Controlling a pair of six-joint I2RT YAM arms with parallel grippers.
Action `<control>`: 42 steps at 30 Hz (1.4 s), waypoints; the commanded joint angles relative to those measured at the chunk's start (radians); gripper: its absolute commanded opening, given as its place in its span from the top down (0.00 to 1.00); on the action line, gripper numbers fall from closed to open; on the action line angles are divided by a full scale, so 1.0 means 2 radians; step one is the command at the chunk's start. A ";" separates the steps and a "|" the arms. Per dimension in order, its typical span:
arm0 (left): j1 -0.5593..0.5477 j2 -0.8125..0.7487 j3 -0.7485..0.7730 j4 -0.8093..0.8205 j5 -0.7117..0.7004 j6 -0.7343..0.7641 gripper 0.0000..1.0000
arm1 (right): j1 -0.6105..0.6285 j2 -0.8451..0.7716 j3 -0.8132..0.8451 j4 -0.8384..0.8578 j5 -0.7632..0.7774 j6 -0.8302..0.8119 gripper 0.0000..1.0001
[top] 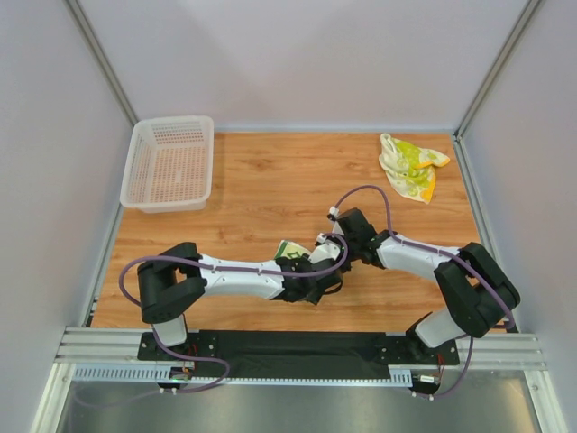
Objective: Roll the towels
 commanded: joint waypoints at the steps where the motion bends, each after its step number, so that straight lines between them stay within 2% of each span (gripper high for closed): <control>1: -0.001 -0.006 0.012 0.016 -0.005 0.005 0.46 | 0.003 0.000 0.005 -0.012 -0.003 -0.005 0.97; 8: -0.013 -0.030 0.050 -0.061 -0.068 0.007 0.47 | 0.003 0.004 0.008 -0.012 -0.004 -0.004 0.98; 14: -0.031 -0.028 0.088 -0.093 -0.075 0.010 0.62 | 0.003 0.009 0.013 -0.018 -0.004 -0.005 0.98; 17: -0.038 -0.025 0.093 -0.100 -0.082 0.006 0.65 | 0.004 0.008 0.016 -0.023 -0.002 -0.006 0.98; 24: -0.039 -0.013 0.079 -0.082 -0.064 0.005 0.65 | 0.004 0.009 0.020 -0.027 0.000 -0.008 0.99; 30: -0.039 -0.012 0.045 -0.031 -0.042 -0.001 0.64 | 0.004 0.009 0.022 -0.032 0.000 -0.008 0.99; 42: -0.019 0.014 -0.001 -0.003 -0.032 -0.009 0.58 | 0.004 0.011 0.021 -0.032 0.000 -0.008 1.00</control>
